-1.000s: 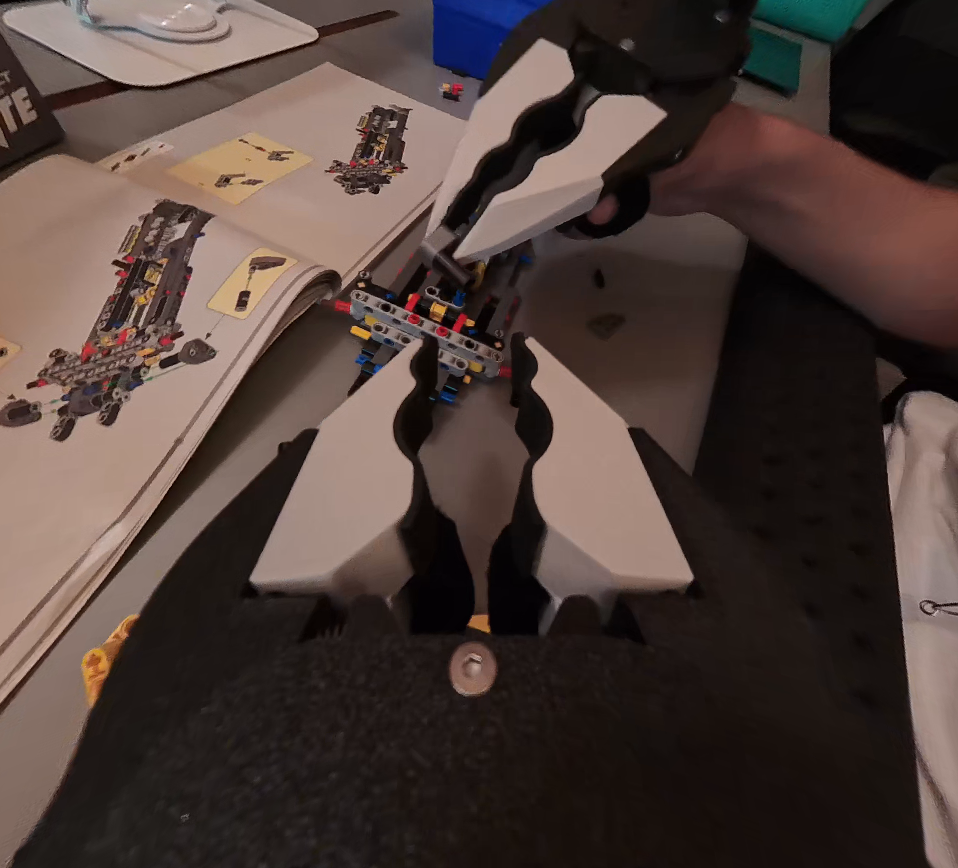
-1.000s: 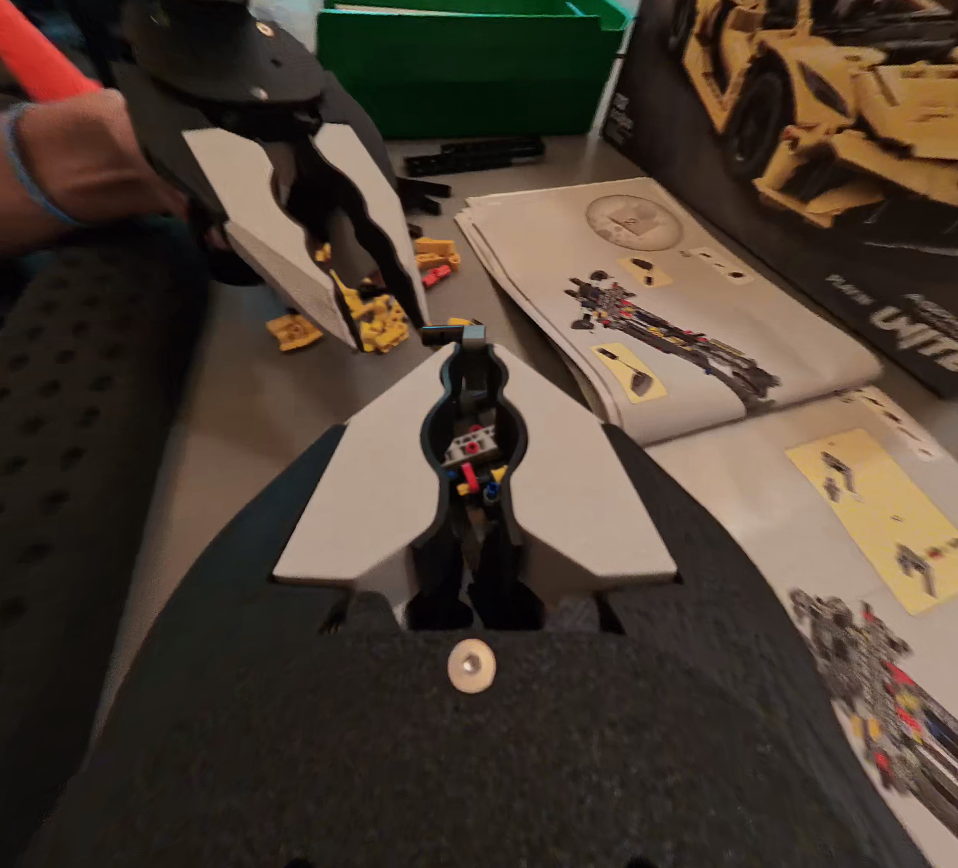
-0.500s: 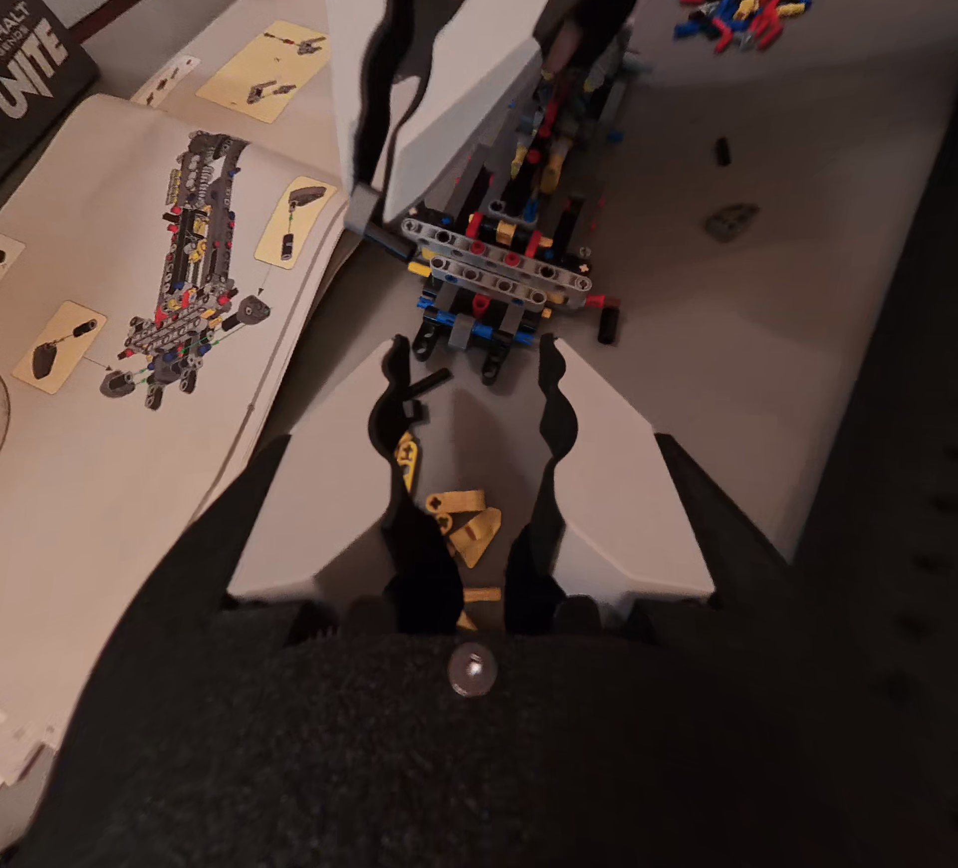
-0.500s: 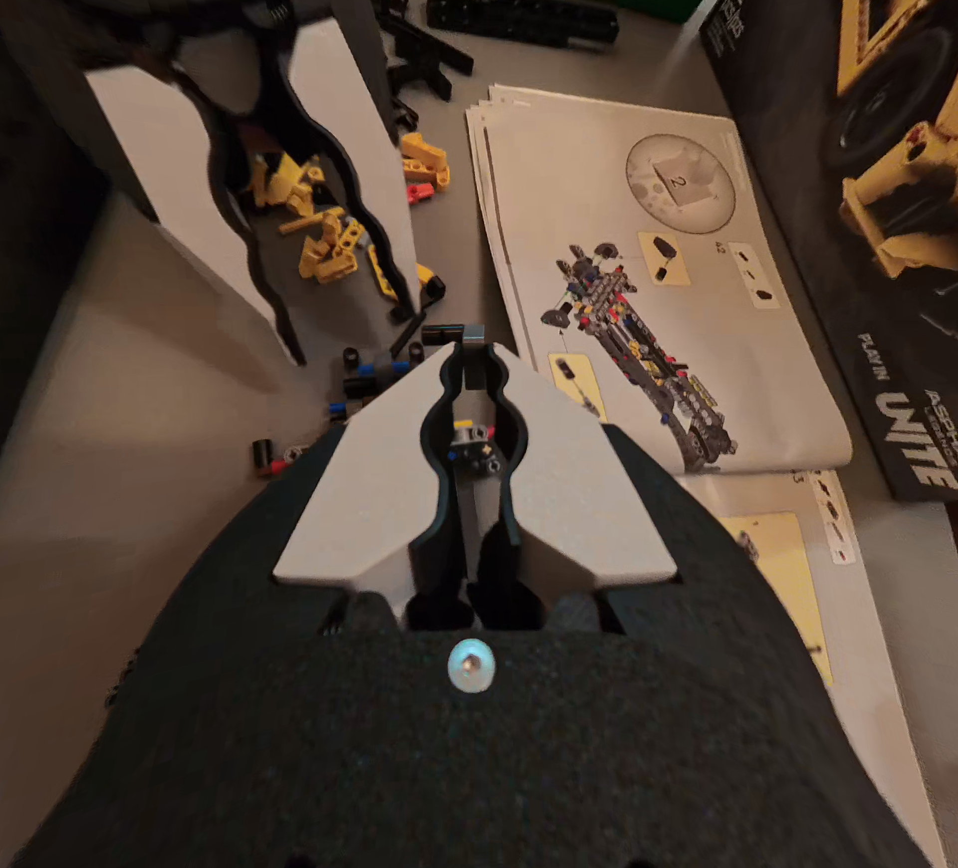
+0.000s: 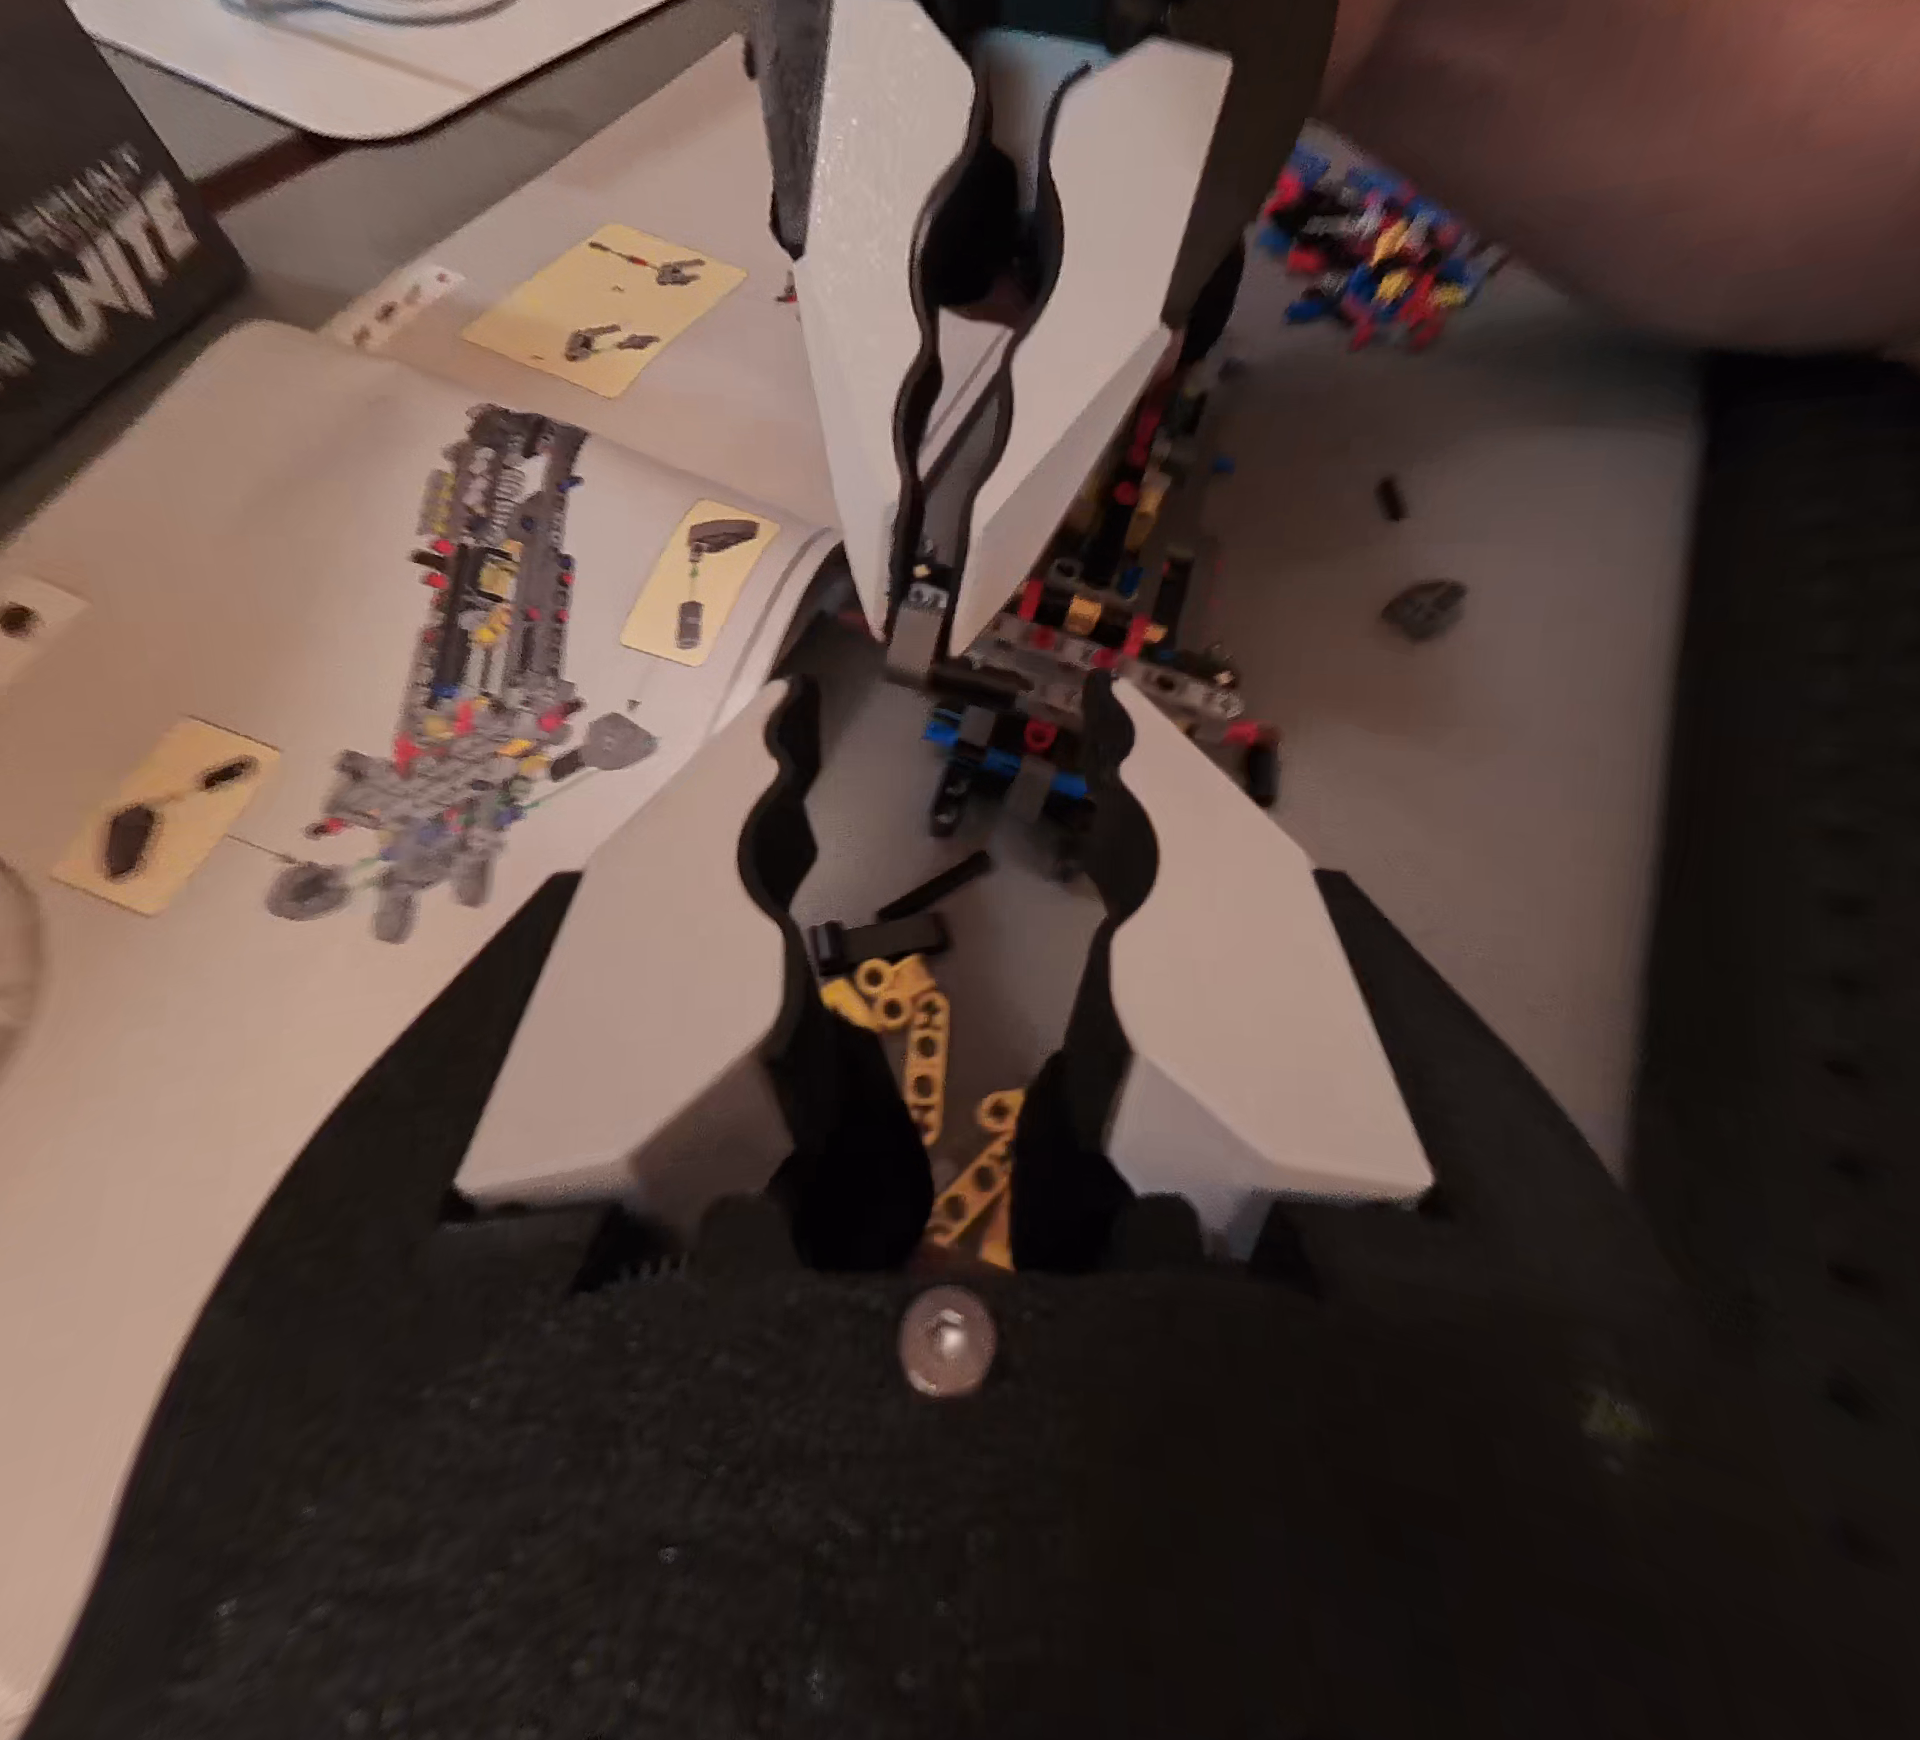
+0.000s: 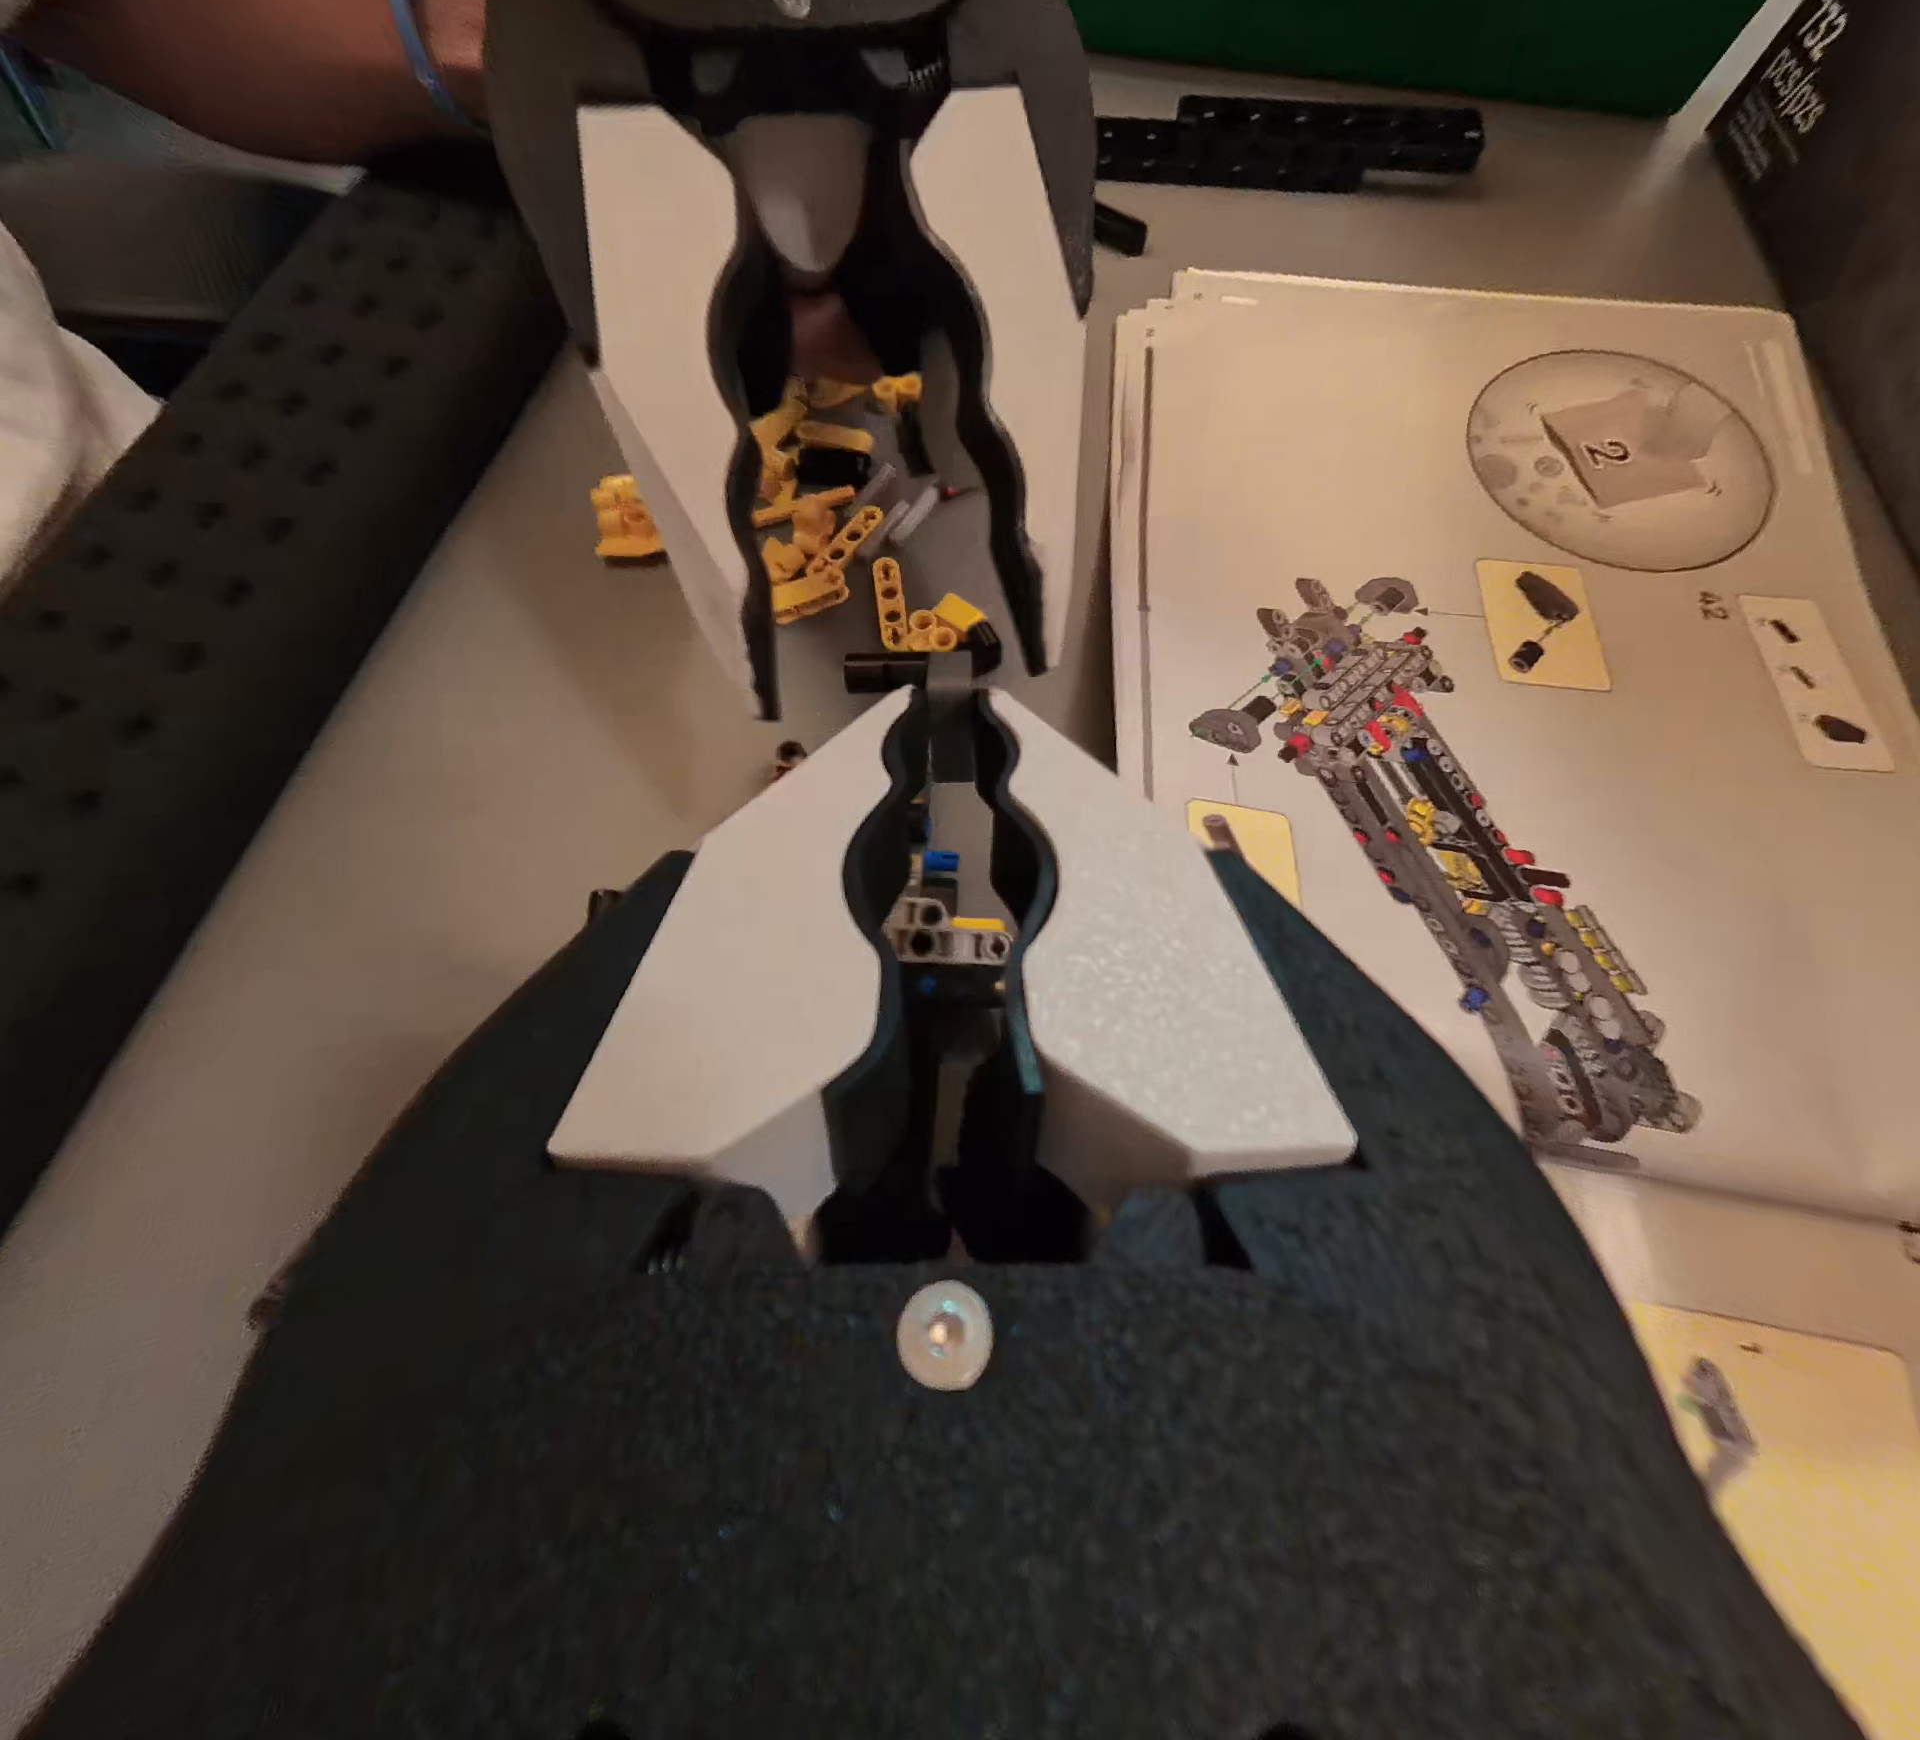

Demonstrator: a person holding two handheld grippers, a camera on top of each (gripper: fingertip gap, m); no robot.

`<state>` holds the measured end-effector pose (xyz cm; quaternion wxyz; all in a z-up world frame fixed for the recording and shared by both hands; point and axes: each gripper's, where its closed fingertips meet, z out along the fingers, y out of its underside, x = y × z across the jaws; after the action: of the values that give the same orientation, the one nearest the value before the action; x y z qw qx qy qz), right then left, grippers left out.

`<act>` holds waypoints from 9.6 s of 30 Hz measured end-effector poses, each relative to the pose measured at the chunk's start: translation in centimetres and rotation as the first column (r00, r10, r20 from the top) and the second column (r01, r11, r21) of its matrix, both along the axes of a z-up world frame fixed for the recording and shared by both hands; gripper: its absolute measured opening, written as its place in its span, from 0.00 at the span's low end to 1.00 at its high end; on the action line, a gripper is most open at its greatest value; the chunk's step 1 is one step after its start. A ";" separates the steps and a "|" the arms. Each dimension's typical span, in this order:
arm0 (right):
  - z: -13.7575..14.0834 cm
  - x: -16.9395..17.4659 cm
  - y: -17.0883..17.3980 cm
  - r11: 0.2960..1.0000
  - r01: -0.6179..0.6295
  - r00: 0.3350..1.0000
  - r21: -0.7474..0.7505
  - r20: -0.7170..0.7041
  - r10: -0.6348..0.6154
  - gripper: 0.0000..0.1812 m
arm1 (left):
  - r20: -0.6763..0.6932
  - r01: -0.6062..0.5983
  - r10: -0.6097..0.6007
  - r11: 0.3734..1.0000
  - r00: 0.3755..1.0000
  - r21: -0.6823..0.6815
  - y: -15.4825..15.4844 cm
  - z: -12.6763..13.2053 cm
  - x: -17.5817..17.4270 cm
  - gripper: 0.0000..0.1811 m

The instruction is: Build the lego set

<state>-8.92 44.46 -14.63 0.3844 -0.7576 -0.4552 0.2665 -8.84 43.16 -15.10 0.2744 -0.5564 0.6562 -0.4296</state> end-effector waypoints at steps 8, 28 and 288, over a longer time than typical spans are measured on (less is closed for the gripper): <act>-0.8 0.0 -0.6 1.000 -0.012 1.000 -0.027 -0.011 0.011 0.04 | -0.030 0.096 -0.092 0.980 0.995 0.177 0.3 -0.5 -0.4 0.16; -0.9 0.1 -1.4 1.000 -0.008 1.000 -0.015 -0.025 0.007 0.04 | 0.035 0.119 -0.132 0.958 0.991 0.262 -1.7 -0.8 -0.5 0.00; -5.8 0.9 -4.2 0.938 -0.055 0.908 -0.341 0.374 0.189 0.16 | -0.170 0.177 -0.148 0.969 0.974 0.172 -1.5 -4.2 0.1 0.17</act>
<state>-7.99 40.26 -20.46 0.1361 -0.8182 -0.5215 0.2003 -8.71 41.69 -19.33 0.2367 -0.5044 0.7565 -0.3425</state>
